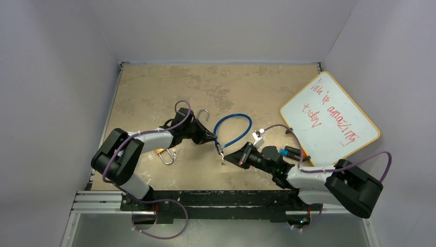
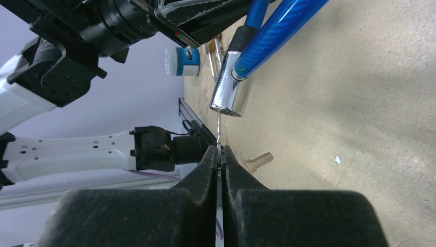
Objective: Unlock with the key
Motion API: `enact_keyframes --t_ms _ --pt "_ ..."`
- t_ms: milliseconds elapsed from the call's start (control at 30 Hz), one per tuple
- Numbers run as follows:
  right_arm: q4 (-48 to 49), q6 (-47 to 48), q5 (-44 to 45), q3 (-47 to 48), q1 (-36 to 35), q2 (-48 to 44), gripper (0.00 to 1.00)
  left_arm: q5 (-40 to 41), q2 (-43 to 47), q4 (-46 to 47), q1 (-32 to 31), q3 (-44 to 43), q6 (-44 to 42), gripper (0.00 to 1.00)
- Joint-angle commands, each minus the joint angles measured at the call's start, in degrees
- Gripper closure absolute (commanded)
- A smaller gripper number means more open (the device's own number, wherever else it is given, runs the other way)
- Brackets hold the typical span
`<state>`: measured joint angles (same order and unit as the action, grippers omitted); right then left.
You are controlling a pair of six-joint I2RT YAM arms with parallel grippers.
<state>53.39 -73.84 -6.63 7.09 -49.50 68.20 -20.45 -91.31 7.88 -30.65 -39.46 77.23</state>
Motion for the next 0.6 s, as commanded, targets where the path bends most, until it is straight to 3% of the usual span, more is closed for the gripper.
enact_keyframes --t_ms 0,267,567 --pt "1.9 -4.3 3.0 2.5 0.0 0.0 1.00 -1.9 4.2 4.1 0.0 -0.1 3.7 1.00" --pt "-6.1 -6.0 5.6 3.3 -0.1 -1.4 1.00 -0.7 5.5 4.8 0.0 0.7 5.6 1.00" --pt "-2.4 -0.7 6.5 4.8 0.0 2.3 1.00 -0.9 6.8 5.3 0.0 1.2 7.5 1.00"
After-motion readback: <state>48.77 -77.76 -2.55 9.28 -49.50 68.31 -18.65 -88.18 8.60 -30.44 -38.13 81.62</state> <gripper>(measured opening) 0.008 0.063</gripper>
